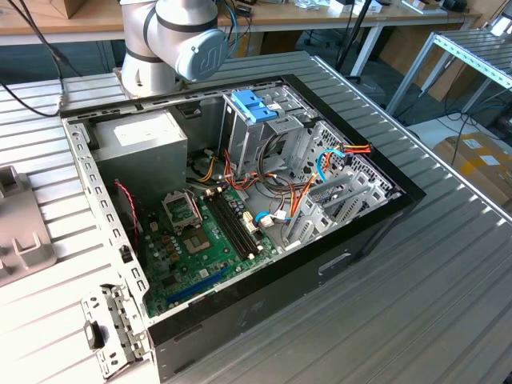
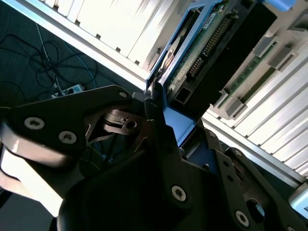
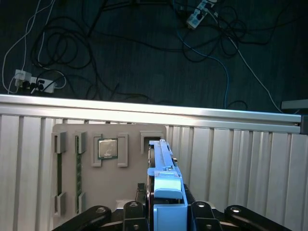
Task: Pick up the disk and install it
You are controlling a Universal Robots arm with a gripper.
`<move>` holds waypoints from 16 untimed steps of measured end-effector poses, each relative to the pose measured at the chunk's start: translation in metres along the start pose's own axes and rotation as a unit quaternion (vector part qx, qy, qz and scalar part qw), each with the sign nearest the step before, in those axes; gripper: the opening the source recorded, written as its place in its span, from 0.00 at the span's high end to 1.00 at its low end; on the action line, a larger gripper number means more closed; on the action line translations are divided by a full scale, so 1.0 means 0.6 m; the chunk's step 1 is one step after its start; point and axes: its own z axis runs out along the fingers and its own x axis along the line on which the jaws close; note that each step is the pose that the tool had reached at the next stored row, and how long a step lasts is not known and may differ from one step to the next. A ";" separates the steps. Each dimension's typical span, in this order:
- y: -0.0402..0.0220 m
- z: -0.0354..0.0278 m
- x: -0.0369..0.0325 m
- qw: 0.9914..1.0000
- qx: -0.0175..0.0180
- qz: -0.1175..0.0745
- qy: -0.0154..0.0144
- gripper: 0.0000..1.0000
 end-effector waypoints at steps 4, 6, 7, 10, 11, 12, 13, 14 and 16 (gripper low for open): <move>0.000 -0.005 0.000 1.000 0.000 0.000 0.000 0.63; 0.000 -0.008 0.000 1.000 0.000 0.000 0.000 0.63; 0.000 -0.009 0.000 1.000 0.000 0.000 0.000 0.63; 0.000 -0.012 0.000 1.000 0.000 0.000 0.000 0.63; 0.000 -0.013 0.000 1.000 0.000 0.000 0.000 0.63; 0.000 -0.014 0.000 1.000 0.000 0.000 0.000 0.63; 0.000 -0.014 0.000 1.000 0.000 0.000 0.000 0.63; 0.000 -0.016 0.000 1.000 0.000 0.000 0.000 0.63; 0.000 -0.018 -0.001 1.000 0.000 0.000 0.000 0.63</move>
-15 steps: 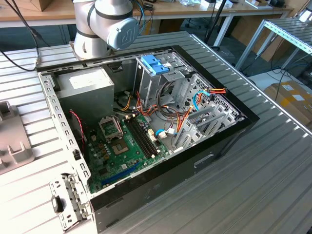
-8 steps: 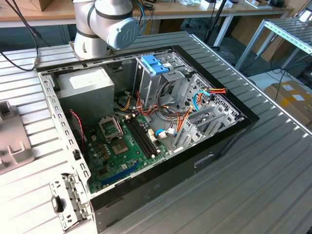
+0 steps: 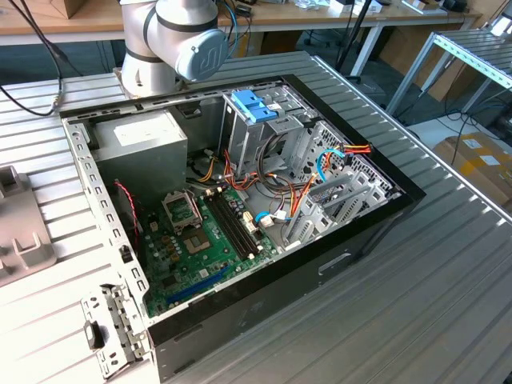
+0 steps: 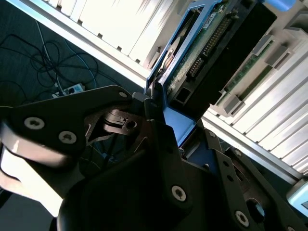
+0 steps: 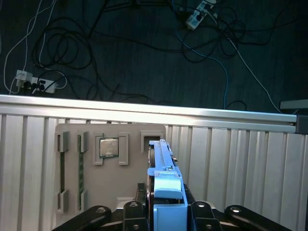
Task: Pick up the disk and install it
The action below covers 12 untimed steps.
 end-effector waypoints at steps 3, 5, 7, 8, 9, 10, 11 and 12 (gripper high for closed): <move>0.000 -0.002 0.000 1.000 0.000 0.000 0.000 0.63; 0.000 -0.003 0.000 1.000 0.000 0.000 0.000 0.63; 0.000 -0.005 0.000 1.000 0.000 0.000 0.000 0.63; 0.000 -0.006 0.000 1.000 0.000 0.000 0.000 0.63; 0.000 -0.007 0.000 1.000 0.000 0.000 0.000 0.63; 0.000 -0.008 0.000 1.000 0.000 0.000 0.000 0.63; 0.000 -0.009 0.000 1.000 0.000 0.000 0.000 0.63; 0.000 -0.010 0.000 1.000 0.000 0.000 0.000 0.63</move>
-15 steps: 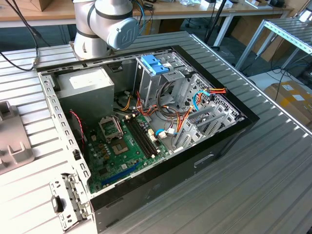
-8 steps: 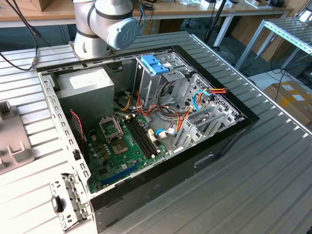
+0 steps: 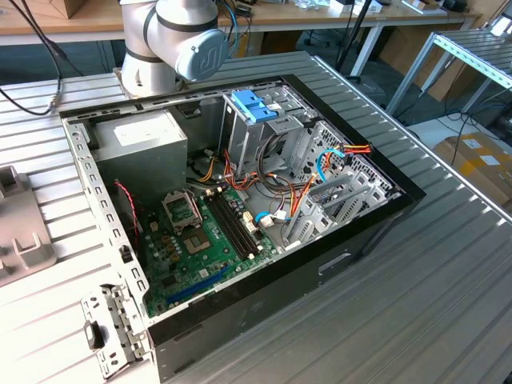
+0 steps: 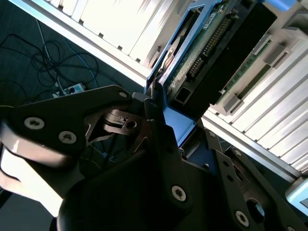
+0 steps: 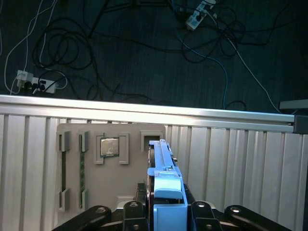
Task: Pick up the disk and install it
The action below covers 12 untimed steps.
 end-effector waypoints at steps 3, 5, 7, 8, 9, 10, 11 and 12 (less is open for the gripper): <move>0.000 -0.003 0.000 1.000 0.000 0.000 0.000 0.63; 0.000 -0.005 0.000 1.000 0.000 0.000 0.000 0.63; 0.000 -0.006 0.000 1.000 0.000 0.000 0.000 0.63; 0.000 -0.008 0.000 1.000 0.000 0.000 0.000 0.63; 0.000 -0.008 0.000 1.000 0.000 0.000 0.000 0.63; 0.000 -0.009 0.000 1.000 0.000 0.000 0.000 0.63; 0.000 -0.010 0.000 1.000 0.000 0.000 0.000 0.63; 0.000 -0.012 0.000 1.000 0.000 0.000 0.000 0.63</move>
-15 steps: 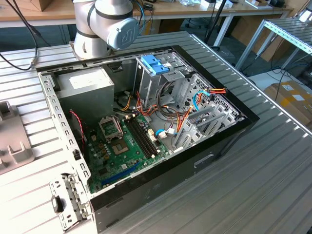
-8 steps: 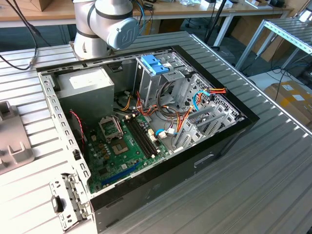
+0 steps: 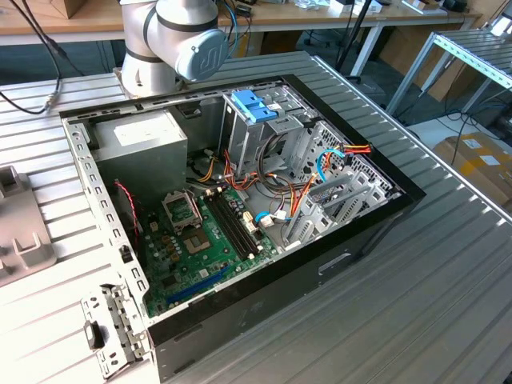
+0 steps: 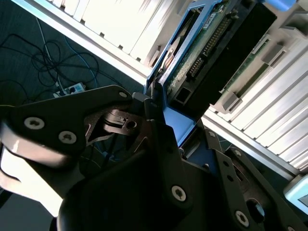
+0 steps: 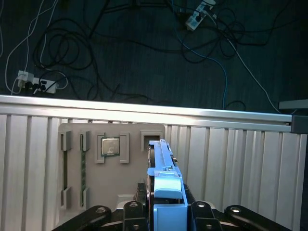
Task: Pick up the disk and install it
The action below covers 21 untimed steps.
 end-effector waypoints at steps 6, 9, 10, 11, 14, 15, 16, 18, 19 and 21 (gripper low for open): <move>0.000 -0.006 0.000 1.000 0.000 0.000 0.000 0.63; 0.000 -0.009 0.000 1.000 0.000 0.000 0.000 0.63; 0.000 -0.009 0.000 1.000 0.000 0.000 0.000 0.63; 0.000 -0.011 0.000 1.000 0.000 0.000 0.000 0.63; 0.000 -0.014 0.000 1.000 0.000 0.000 0.000 0.63; 0.000 -0.014 0.000 1.000 0.000 0.000 0.000 0.63; 0.000 -0.015 0.000 1.000 0.000 0.000 0.000 0.63; 0.000 -0.016 0.000 1.000 0.000 0.000 0.000 0.63; 0.000 -0.017 -0.001 1.000 0.000 0.000 0.000 0.63; 0.000 -0.018 -0.001 1.000 0.000 0.000 0.000 0.63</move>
